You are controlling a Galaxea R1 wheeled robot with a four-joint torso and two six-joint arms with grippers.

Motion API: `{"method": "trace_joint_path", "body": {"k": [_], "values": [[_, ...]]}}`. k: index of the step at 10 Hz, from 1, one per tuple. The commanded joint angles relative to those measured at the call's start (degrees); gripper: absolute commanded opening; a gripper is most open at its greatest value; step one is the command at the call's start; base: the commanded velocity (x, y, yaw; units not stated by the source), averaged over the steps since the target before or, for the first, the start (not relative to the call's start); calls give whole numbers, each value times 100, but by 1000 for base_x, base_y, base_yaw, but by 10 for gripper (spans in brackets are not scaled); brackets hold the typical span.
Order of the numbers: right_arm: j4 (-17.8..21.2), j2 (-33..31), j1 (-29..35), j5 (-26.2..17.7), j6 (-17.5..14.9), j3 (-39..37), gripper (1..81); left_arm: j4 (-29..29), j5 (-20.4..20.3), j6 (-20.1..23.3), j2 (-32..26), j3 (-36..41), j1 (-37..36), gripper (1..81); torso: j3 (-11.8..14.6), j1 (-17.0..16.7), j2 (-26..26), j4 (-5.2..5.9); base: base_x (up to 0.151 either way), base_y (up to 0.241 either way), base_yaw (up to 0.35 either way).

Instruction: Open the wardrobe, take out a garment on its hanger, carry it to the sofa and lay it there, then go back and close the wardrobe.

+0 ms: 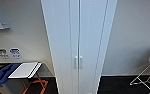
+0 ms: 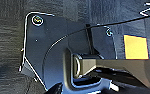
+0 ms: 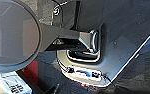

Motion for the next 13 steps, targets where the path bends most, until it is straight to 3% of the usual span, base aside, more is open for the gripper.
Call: {"method": "trace_joint_path", "body": {"k": [1, 13], "values": [[-61, -150, 121, -324, -25, 53, 811, 108, 296, 38, -148, 66, -145, 811, 2, 1, 0, 0, 0, 0, 0], [-87, -132, 95, -307, -33, -26, 811, 187, 296, 38, -60, 92, -128, 811, 4, 3, -5, 0, 101, 0, 0]]}}
